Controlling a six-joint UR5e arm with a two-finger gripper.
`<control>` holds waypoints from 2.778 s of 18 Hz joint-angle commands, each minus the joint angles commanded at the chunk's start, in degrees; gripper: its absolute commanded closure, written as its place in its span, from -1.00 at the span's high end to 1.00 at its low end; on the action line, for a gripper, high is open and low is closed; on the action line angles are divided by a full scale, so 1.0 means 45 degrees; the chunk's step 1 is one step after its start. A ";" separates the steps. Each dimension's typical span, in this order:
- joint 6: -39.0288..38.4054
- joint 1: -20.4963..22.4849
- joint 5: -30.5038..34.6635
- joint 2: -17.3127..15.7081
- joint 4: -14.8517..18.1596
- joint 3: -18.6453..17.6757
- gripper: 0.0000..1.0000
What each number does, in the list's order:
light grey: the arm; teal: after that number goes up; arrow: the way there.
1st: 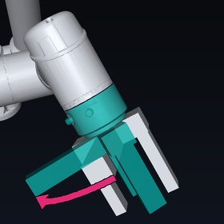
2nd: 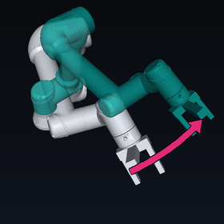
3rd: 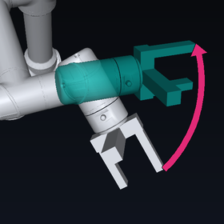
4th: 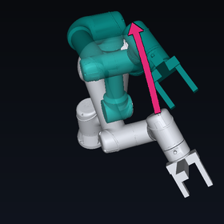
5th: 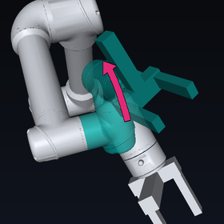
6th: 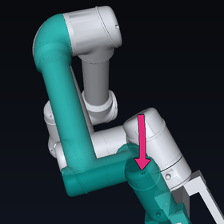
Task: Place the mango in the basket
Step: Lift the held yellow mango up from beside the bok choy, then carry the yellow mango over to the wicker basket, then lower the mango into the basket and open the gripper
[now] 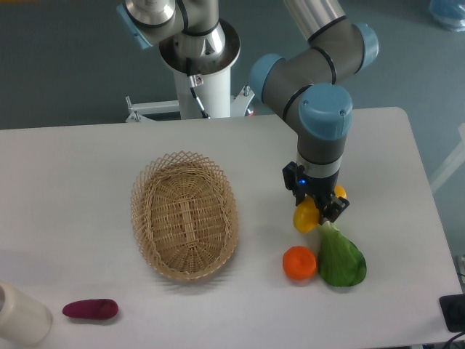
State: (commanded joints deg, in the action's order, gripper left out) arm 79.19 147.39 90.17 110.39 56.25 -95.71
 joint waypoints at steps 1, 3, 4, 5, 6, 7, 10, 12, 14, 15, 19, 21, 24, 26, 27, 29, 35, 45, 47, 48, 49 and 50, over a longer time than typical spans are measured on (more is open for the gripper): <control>-0.0019 -0.0058 -0.0077 0.0000 -0.0058 0.0038 0.19; -0.0348 -0.0253 -0.0097 0.0019 -0.0058 0.0155 0.21; -0.0932 -0.0447 -0.0097 0.0078 -0.0059 0.0233 0.21; -0.1440 -0.0681 -0.0078 0.0194 -0.0059 0.0369 0.21; -0.1755 -0.0838 -0.0058 0.0273 -0.0059 0.0506 0.21; -0.1874 -0.1014 -0.0058 0.0351 -0.0078 0.0565 0.21; -0.1875 -0.1230 -0.0078 0.0313 -0.0078 0.0547 0.21; -0.2030 -0.1755 0.0019 0.0274 -0.0078 0.0508 0.21; -0.2497 -0.2263 0.0059 0.0215 -0.0078 0.0430 0.21; -0.2655 -0.2536 0.0059 0.0196 -0.0078 0.0391 0.21; -0.3046 -0.3474 0.0098 -0.0194 -0.0039 -0.0096 0.21; -0.3028 -0.3729 0.0098 -0.0526 -0.0097 -0.0622 0.21; -0.3008 -0.3964 0.0059 -0.1170 -0.0156 -0.1579 0.21; -0.2969 -0.4159 0.0079 -0.1425 -0.0156 -0.2030 0.22; -0.2969 -0.4295 0.0137 -0.1445 -0.0156 -0.2167 0.22; -0.3008 -0.4608 0.0312 -0.1484 -0.0156 -0.2363 0.25; -0.3047 -0.5429 0.0528 -0.1523 -0.0196 -0.2988 0.39; -0.3047 -0.5216 0.0450 -0.1602 -0.0196 -0.2814 1.00; -0.3047 -0.4923 0.0450 -0.1602 -0.0215 -0.2677 1.00; -0.3047 -0.4767 0.0450 -0.1640 -0.0234 -0.2618 1.00; -0.3047 -0.4611 0.0450 -0.1660 -0.0350 -0.2560 1.00; -0.3028 -0.4455 0.0430 -0.1660 -0.0410 -0.2424 1.00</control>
State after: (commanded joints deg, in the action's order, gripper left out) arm 65.57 127.35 92.11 102.92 54.41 -106.62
